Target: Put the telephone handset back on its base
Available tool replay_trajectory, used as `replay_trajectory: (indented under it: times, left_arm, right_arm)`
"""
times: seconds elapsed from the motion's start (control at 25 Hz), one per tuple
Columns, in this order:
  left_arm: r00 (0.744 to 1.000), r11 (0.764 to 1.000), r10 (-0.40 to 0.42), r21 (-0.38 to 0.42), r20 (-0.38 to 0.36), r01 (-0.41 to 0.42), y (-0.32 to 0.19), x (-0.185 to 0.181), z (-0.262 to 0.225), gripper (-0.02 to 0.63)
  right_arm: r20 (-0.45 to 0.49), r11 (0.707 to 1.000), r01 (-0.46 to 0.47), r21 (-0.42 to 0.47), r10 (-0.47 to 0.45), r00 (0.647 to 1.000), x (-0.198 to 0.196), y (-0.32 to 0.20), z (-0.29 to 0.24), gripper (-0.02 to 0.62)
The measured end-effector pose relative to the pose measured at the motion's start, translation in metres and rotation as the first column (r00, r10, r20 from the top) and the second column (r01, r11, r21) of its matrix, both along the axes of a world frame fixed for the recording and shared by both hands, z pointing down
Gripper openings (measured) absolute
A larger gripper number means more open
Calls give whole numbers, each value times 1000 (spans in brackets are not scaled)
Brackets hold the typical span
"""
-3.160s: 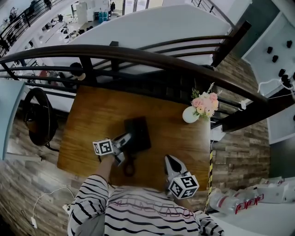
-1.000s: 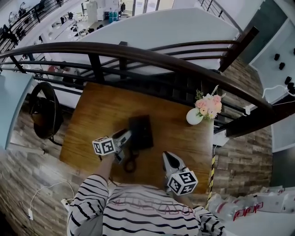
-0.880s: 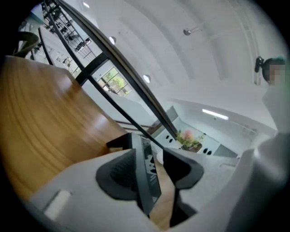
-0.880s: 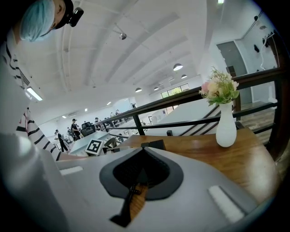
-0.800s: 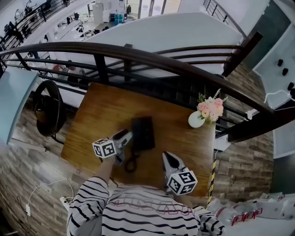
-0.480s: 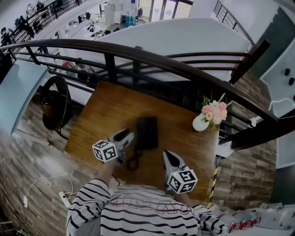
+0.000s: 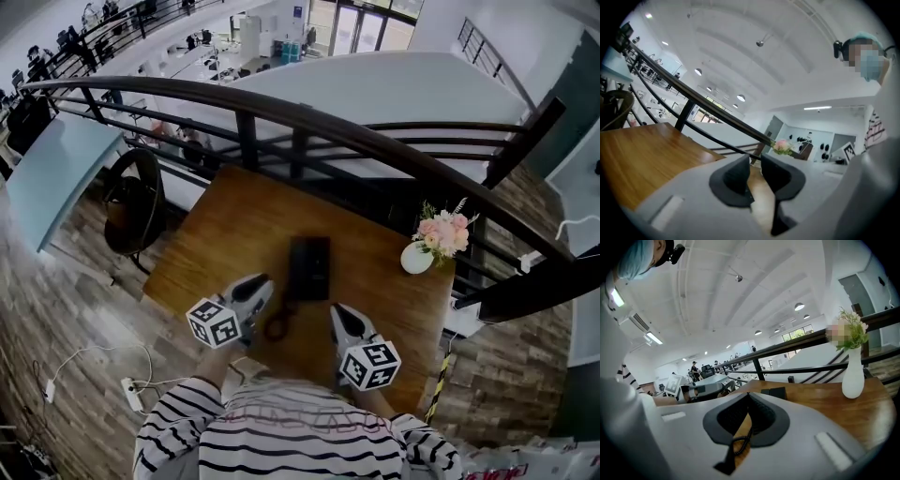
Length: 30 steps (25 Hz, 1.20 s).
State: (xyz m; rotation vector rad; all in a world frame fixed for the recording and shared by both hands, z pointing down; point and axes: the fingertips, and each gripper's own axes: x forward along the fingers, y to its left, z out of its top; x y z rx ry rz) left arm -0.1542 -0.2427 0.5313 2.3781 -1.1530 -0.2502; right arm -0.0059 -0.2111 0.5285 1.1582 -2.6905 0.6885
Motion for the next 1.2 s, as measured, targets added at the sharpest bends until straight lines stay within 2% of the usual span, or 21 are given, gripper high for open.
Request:
replay_trajectory:
  times: [0.32, 0.64, 0.88, 1.2]
  left_arm:
    - [997, 997, -73, 26, 32, 73, 48, 4, -11, 3]
    - [987, 987, -154, 61, 56, 150, 91, 21, -22, 2]
    - [980, 979, -193, 69, 35, 191, 126, 42, -29, 2]
    - [967, 966, -249, 88, 57, 244, 159, 39, -36, 2]
  right_arm:
    - [6, 997, 76, 11, -76, 997, 0, 16, -3, 0]
    - [5, 989, 147, 19, -147, 989, 12, 38, -4, 0]
    - [-1, 982, 189, 28, -189, 982, 35, 60, -4, 0]
    - [-21, 972, 232, 40, -231, 973, 32, 79, -7, 0]
